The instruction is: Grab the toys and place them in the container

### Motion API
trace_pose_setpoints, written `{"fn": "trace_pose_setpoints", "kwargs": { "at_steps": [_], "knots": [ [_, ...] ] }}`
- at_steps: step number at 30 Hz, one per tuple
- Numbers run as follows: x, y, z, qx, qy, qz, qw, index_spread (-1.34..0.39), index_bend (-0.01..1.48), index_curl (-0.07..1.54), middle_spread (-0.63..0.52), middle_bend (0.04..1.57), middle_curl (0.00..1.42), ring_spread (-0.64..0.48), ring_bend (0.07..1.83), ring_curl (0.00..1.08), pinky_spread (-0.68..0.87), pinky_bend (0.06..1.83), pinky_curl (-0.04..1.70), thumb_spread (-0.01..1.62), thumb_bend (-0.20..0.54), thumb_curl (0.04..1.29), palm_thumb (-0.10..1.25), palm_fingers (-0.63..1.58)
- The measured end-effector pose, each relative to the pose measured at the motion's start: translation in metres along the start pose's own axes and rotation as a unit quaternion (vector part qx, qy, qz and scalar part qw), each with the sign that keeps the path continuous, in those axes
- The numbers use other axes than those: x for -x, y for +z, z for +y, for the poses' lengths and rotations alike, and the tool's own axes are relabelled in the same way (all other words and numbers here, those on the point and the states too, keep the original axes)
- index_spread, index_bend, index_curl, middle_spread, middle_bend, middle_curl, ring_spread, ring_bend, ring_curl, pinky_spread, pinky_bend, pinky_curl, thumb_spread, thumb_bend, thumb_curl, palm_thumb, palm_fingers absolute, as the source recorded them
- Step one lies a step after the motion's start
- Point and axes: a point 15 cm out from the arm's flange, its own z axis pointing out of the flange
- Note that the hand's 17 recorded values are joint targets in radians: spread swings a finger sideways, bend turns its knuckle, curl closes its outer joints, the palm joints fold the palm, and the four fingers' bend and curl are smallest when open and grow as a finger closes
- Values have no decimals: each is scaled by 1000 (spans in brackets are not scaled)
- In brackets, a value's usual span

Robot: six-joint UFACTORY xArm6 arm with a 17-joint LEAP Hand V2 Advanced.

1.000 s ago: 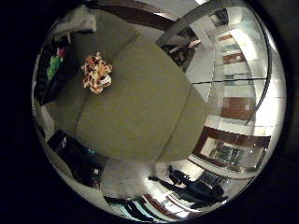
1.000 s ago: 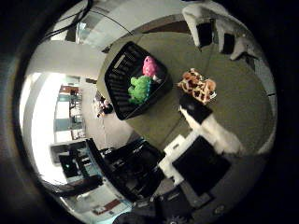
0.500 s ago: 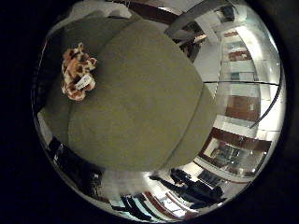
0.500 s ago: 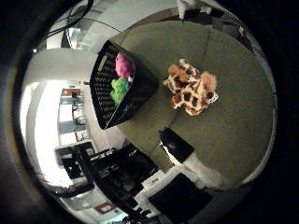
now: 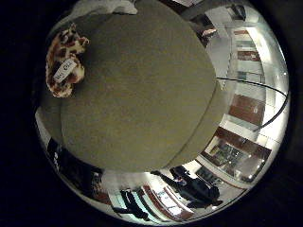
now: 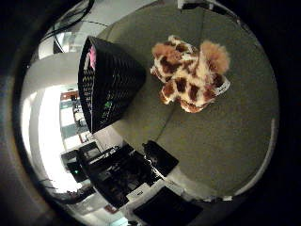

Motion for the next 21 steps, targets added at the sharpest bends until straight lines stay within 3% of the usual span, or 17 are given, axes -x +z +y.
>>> {"fn": "trace_pose_setpoints", "kwargs": {
  "at_steps": [21],
  "knots": [
    [29,61,-19,9,33,50,998,-203,172,300,123,236,325,198,456,215,453,846,-6,971,-27,291,413,276]
  ]
}}
